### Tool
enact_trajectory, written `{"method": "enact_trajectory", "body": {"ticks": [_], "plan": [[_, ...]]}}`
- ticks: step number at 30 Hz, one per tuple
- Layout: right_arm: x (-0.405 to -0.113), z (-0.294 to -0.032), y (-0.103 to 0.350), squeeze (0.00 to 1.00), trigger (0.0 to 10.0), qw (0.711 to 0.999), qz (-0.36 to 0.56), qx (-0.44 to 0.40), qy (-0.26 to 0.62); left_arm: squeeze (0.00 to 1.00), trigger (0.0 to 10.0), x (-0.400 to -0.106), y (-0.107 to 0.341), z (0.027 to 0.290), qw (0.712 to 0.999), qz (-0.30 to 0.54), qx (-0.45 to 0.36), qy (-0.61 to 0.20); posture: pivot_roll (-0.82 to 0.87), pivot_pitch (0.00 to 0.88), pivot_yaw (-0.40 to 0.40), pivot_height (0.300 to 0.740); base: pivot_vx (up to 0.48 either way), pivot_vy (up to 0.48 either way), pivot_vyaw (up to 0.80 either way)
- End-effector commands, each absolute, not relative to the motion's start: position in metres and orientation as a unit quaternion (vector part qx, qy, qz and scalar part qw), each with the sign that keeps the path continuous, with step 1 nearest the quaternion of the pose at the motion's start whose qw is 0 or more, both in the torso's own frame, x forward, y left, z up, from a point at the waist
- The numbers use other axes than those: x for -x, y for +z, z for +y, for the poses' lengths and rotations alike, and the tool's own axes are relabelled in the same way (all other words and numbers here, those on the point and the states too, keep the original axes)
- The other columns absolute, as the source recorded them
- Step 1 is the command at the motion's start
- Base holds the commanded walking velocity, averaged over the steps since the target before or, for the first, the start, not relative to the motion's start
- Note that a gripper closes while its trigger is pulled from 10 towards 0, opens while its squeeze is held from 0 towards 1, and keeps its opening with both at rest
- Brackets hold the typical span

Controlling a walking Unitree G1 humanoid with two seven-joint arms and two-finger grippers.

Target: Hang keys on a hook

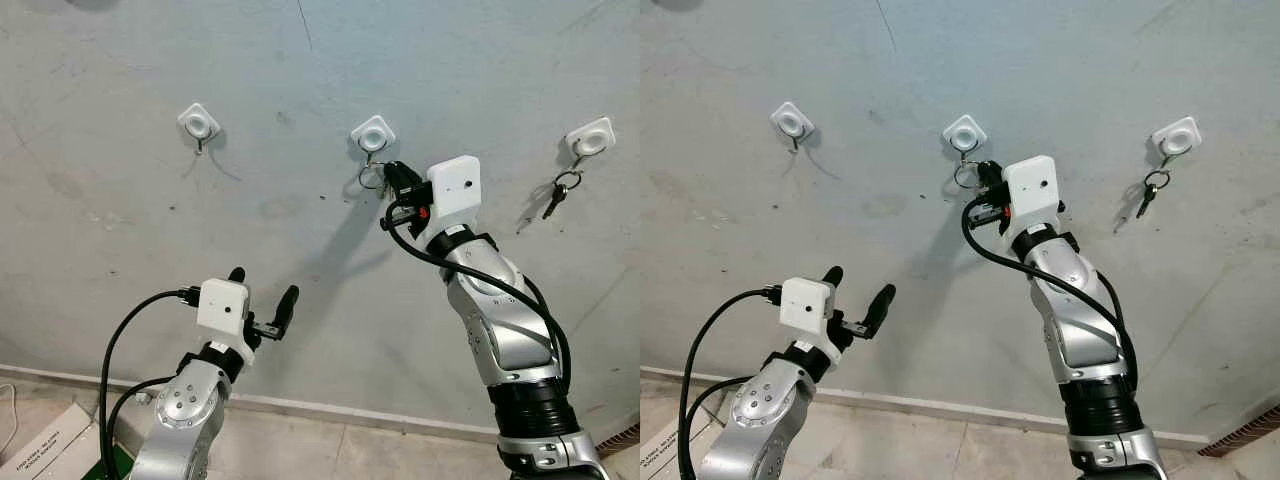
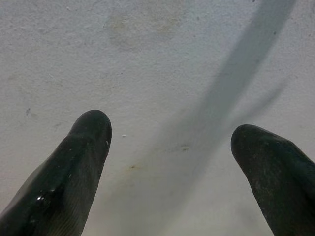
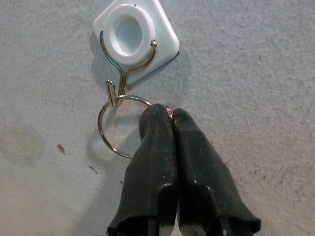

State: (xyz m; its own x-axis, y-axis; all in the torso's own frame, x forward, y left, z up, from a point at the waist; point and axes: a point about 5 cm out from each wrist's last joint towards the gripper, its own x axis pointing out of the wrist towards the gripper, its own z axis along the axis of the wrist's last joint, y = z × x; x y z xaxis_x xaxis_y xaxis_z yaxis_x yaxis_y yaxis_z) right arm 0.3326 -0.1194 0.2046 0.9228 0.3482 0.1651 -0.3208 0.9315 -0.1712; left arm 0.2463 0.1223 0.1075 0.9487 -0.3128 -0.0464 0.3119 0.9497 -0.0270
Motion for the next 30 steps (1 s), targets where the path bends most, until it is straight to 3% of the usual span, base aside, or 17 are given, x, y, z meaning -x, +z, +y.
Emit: {"method": "enact_trajectory", "body": {"ticks": [1,4,5,6,7,30], "plan": [[-0.334,-0.126,0.190,0.00,10.0,0.983,-0.061,0.082,0.155,0.00,10.0,-0.246,0.105,0.124,0.987,0.030,0.005,-0.157,-0.01,0.000,0.054,0.740,0.000,0.000,0.00],[-0.333,-0.124,0.189,0.00,10.0,0.982,-0.062,0.080,0.160,0.00,10.0,-0.246,0.105,0.124,0.987,0.029,0.005,-0.157,-0.01,0.000,0.054,0.740,0.000,0.000,0.00],[-0.333,-0.123,0.189,0.72,10.0,0.982,-0.062,0.076,0.164,0.00,10.0,-0.246,0.105,0.123,0.987,0.029,0.005,-0.157,-0.01,0.000,0.054,0.740,0.000,0.000,0.00],[-0.333,-0.123,0.189,0.72,10.0,0.982,-0.062,0.076,0.164,0.00,10.0,-0.246,0.105,0.123,0.987,0.029,0.005,-0.157,-0.01,0.000,0.054,0.740,0.000,0.000,0.00],[-0.332,-0.121,0.189,1.00,10.0,0.981,-0.063,0.067,0.173,0.00,10.0,-0.247,0.105,0.123,0.987,0.028,0.005,-0.158,-0.01,0.000,0.054,0.740,0.000,0.000,0.00],[-0.318,-0.122,0.185,1.00,10.0,0.976,-0.089,0.089,0.176,0.00,10.0,-0.248,0.106,0.124,0.986,0.025,0.002,-0.163,0.01,0.000,0.062,0.740,0.000,0.000,0.00]]}}
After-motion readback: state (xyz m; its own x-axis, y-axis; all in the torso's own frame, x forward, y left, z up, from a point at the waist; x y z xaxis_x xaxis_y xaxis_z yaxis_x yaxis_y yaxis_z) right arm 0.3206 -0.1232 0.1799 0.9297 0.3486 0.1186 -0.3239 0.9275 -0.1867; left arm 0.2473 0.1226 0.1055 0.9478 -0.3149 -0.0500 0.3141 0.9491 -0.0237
